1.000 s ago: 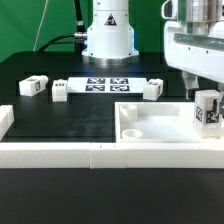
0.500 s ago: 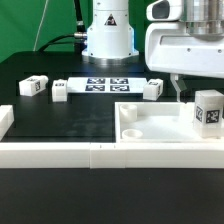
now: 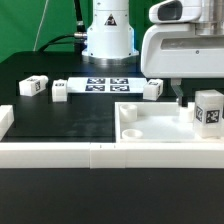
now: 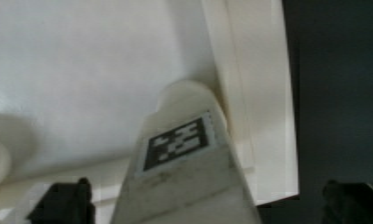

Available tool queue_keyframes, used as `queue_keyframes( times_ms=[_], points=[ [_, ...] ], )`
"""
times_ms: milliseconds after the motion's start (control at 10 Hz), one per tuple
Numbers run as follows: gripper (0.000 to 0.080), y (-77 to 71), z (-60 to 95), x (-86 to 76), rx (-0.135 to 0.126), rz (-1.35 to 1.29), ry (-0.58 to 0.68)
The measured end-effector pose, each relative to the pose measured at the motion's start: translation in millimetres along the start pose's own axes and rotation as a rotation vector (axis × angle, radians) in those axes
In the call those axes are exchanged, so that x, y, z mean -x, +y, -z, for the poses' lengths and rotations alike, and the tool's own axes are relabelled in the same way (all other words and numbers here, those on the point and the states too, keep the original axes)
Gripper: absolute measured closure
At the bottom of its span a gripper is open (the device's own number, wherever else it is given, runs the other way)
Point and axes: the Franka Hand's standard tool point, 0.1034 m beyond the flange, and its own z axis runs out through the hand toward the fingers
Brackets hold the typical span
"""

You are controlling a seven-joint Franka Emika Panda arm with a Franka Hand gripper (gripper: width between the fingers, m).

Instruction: Assemble one leg

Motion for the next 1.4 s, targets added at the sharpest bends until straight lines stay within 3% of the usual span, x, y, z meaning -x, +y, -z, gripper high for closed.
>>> queue_keyframes(
  times_ms=[100, 200, 300, 500, 900, 1400],
  points=[
    [0.015, 0.0, 0.2, -0.6, 0.006, 0.099, 0.004],
    [0.0265, 0.7, 0.1, -0.7, 0.006, 0.1, 0.004],
    [0.0265, 0.7, 0.1, -0.6, 0.006, 0.099, 0.004],
    [0.0509, 2.3, 0.0, -0.9, 0.007, 0.098, 0.003],
    [0.0509, 3.6, -0.5, -0.7, 0.004, -0.004, 0.003],
    [0.0509, 7.4, -1.2, -0.9, -0.017, -0.621, 0.008]
  ],
)
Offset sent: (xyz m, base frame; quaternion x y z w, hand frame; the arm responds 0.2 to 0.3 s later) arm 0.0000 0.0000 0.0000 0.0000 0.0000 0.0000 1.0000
